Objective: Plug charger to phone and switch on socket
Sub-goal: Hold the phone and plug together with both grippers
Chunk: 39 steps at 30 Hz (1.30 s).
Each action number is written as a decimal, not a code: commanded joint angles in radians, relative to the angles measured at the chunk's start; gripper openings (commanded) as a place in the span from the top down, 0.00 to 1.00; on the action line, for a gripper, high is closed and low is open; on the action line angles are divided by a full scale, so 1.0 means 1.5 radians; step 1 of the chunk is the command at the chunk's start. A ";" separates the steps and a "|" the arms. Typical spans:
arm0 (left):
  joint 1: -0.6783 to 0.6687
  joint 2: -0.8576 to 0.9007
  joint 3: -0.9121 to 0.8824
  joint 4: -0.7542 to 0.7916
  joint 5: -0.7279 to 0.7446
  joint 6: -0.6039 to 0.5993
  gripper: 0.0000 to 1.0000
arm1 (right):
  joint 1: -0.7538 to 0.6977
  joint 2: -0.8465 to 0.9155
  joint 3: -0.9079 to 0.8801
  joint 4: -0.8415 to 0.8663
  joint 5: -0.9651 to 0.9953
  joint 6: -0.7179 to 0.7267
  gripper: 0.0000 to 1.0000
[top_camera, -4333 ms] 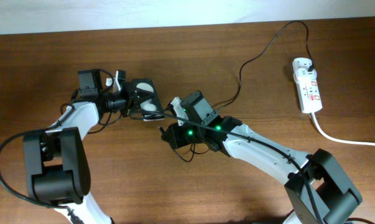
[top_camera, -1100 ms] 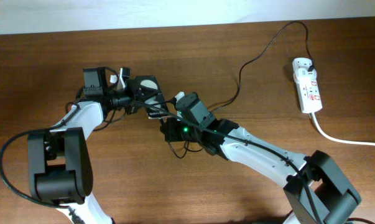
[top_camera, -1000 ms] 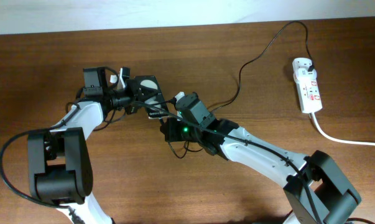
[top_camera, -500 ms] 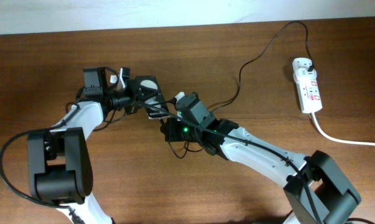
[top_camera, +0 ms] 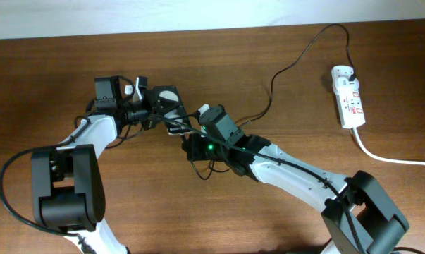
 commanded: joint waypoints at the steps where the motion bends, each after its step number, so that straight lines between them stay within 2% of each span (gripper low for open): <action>1: -0.008 -0.021 0.001 -0.011 0.086 0.004 1.00 | -0.020 -0.007 0.000 0.005 0.082 -0.005 0.96; 39: -0.008 -0.021 0.001 -0.011 0.086 0.004 1.00 | -0.020 -0.007 0.000 -0.018 0.078 -0.010 0.96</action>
